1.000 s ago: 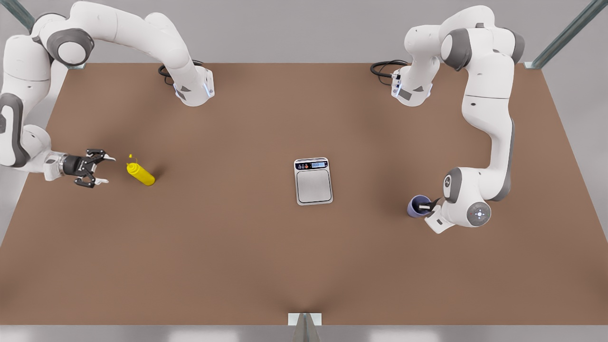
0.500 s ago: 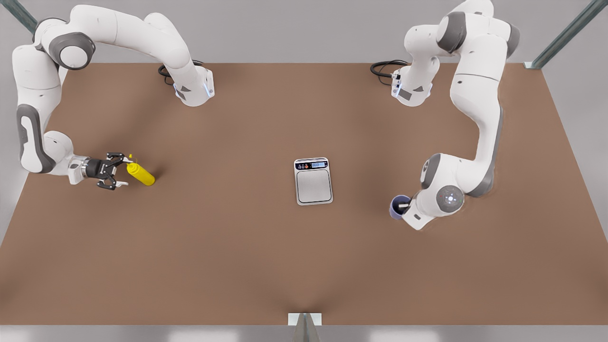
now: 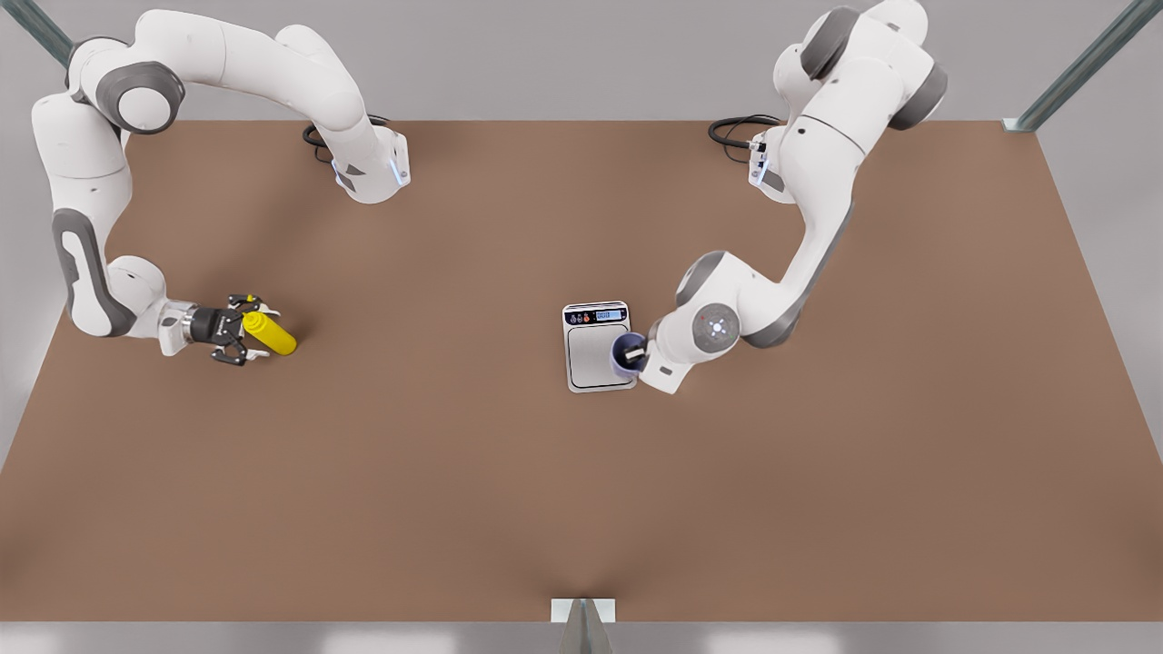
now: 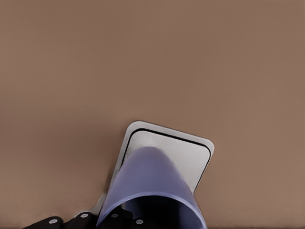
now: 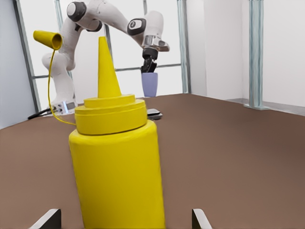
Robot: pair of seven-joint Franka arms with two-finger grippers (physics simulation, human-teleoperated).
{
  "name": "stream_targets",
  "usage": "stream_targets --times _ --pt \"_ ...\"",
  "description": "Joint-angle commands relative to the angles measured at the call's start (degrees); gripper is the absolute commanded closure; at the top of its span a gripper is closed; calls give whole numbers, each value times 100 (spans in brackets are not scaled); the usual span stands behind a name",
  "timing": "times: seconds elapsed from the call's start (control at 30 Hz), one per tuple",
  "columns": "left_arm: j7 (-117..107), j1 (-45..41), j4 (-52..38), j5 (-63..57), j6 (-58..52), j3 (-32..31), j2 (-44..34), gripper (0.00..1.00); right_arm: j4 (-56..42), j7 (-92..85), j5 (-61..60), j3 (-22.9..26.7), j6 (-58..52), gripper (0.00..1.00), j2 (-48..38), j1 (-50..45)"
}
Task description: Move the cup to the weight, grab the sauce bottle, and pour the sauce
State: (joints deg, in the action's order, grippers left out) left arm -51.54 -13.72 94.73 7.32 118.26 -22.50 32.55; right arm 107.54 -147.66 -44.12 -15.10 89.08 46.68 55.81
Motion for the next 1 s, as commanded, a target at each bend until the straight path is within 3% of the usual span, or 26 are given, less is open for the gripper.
stream_targets --times 0.0,0.27,0.3,0.33,0.4,0.53,0.67,0.87,0.9,0.93,0.97 --pt "22 -8 2 568 22 0 14 79 12 0 0 -10 4 0 -1 0" --pt "-119 -113 2 568 532 -140 208 79 74 53 -62 -90 127 0 -1 9" --pt "-110 -113 11 551 532 -149 234 79 74 62 -62 -98 127 10 -1 9" --pt "-93 -113 11 551 523 -149 278 79 74 62 -62 -98 127 27 -9 0" --pt "-66 -122 63 533 505 -193 278 79 83 70 -62 -151 127 36 -18 -9" --pt "-101 -263 72 551 505 -228 287 79 83 88 -70 -151 162 39 -45 -88" --pt "-66 -254 72 533 505 -219 340 79 100 70 -70 -160 171 51 -53 -79" --pt "-66 -236 72 489 488 -123 357 79 74 219 -123 -239 154 54 -203 -132" --pt "-58 -236 72 489 488 -123 357 68 21 404 -123 -327 127 55 -299 -132" --pt "-75 -236 72 489 496 -123 357 5 -242 799 -71 -450 92 55 -413 -141" --pt "-84 -236 72 463 488 -114 357 0 -576 1186 70 -547 -22 55 -440 -184"
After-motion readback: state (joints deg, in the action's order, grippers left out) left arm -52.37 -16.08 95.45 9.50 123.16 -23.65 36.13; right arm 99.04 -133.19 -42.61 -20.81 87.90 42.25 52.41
